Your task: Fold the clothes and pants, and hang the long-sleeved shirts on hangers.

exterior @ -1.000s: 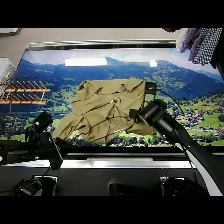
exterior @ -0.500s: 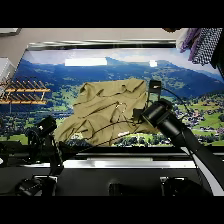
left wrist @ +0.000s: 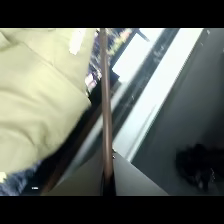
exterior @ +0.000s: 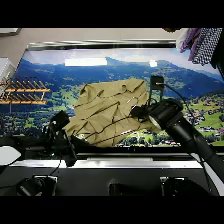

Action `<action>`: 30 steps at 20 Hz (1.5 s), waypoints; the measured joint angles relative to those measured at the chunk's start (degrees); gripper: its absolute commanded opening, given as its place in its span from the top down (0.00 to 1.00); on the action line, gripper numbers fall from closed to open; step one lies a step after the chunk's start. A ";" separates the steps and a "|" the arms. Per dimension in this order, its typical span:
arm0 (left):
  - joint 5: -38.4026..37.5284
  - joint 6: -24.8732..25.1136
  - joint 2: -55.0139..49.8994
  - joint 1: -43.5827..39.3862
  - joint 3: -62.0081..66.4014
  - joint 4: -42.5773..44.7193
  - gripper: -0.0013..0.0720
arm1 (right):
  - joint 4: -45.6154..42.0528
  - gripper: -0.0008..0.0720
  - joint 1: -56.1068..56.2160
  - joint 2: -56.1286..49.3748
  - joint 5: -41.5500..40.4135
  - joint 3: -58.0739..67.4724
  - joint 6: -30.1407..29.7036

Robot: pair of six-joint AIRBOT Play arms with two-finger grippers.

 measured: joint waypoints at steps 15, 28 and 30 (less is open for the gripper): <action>4.57 4.13 -7.96 -0.79 0.02 -4.90 0.96 | -1.27 0.96 0.00 6.88 2.67 0.02 -1.16; 6.86 2.69 -8.83 -0.85 0.02 -8.79 0.96 | -8.17 0.96 0.09 6.45 11.32 0.02 4.22; 7.19 2.51 -8.81 -0.85 0.02 -9.35 0.96 | -9.27 0.96 0.07 5.16 12.04 0.02 4.68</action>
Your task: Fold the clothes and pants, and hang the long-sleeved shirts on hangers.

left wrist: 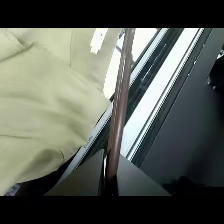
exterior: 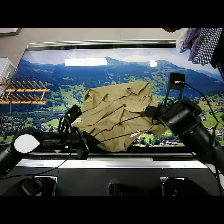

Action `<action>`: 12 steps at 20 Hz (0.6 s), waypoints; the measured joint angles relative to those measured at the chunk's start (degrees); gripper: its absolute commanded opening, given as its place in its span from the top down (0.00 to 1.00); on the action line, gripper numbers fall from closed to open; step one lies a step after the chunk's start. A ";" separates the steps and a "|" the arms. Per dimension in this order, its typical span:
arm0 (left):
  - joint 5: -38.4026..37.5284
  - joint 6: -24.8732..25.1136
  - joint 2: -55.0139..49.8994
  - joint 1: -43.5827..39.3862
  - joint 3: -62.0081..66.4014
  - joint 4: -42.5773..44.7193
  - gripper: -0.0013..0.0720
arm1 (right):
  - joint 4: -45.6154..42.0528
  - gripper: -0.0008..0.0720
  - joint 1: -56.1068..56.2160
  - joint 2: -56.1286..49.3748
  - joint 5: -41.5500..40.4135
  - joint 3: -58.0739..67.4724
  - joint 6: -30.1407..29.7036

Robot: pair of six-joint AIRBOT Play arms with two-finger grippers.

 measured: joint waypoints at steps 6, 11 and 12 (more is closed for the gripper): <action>0.76 -0.55 0.11 0.07 -0.02 -0.83 0.96 | -3.34 0.96 -0.04 -2.56 2.01 -0.02 3.45; 0.74 -0.48 -0.09 0.00 -0.02 -1.57 0.96 | -3.72 0.96 -0.04 -2.93 -1.42 -0.02 2.93; 0.74 -0.09 -0.26 -0.13 -0.02 -2.45 0.96 | -3.63 0.96 -0.04 -2.95 -2.38 -0.02 2.64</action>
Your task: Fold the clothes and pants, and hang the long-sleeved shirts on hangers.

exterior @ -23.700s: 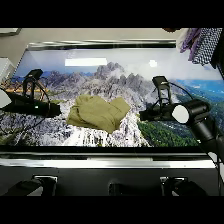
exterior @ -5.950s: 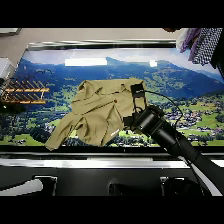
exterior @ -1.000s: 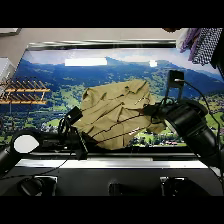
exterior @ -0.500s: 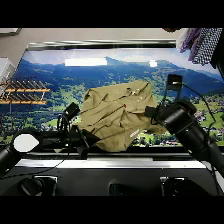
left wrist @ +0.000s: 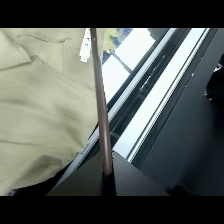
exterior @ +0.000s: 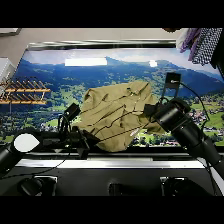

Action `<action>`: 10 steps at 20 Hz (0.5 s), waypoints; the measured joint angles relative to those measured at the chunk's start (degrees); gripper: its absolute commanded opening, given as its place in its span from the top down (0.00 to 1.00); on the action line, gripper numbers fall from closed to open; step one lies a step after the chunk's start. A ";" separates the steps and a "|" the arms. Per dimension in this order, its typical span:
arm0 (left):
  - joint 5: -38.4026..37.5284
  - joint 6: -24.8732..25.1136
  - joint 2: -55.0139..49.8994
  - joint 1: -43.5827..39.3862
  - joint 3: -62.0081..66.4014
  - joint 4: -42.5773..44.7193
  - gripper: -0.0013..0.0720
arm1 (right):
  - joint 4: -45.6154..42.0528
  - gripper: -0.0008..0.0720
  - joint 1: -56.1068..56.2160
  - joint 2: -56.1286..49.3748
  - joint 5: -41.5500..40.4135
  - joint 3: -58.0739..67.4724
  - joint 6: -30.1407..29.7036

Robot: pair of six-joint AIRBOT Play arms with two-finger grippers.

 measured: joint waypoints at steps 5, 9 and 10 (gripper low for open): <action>0.04 2.51 -1.70 -1.77 0.00 -3.65 0.96 | 0.04 0.96 0.00 -0.44 -3.06 0.00 -1.90; 1.05 4.20 -3.72 -2.58 0.00 -5.70 0.96 | 1.01 0.96 0.00 -0.57 -4.28 0.00 -4.35; 1.33 4.94 -4.31 -2.71 0.00 -6.62 0.96 | 1.55 0.96 0.00 -0.57 -4.66 0.00 -5.40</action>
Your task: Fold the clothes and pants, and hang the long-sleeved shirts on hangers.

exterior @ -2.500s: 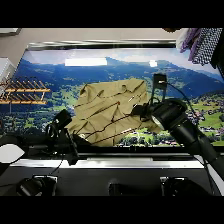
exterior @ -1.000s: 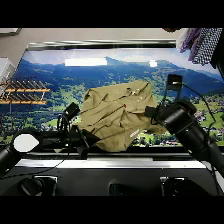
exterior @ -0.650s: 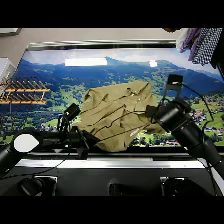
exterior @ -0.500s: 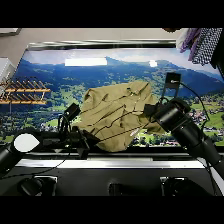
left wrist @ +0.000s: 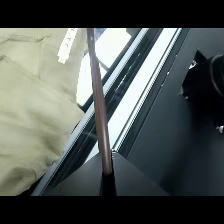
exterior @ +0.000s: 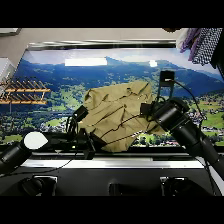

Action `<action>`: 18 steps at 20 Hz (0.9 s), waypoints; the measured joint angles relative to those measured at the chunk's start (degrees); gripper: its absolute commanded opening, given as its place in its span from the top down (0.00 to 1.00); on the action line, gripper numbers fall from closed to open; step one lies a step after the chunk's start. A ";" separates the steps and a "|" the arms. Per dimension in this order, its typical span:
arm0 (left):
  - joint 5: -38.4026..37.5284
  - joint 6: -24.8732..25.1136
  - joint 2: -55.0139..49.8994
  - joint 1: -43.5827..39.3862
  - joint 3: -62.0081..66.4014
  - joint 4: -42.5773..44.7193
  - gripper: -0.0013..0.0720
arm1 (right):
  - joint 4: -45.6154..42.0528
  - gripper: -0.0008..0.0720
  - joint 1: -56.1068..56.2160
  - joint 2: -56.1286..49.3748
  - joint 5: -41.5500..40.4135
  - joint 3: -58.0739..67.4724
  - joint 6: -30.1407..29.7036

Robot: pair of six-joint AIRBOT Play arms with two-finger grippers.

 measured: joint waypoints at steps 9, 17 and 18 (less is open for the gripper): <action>2.01 4.00 -3.74 -0.15 0.02 -4.55 0.96 | 5.16 0.96 0.00 2.03 -0.61 0.00 -6.16; 3.13 8.96 -7.69 -0.17 0.11 -11.23 0.96 | 7.82 0.96 0.00 2.71 -0.57 0.00 -8.02; 3.30 9.60 -8.20 -0.17 0.11 -12.02 0.96 | 7.98 0.96 0.00 2.73 -0.59 0.00 -8.07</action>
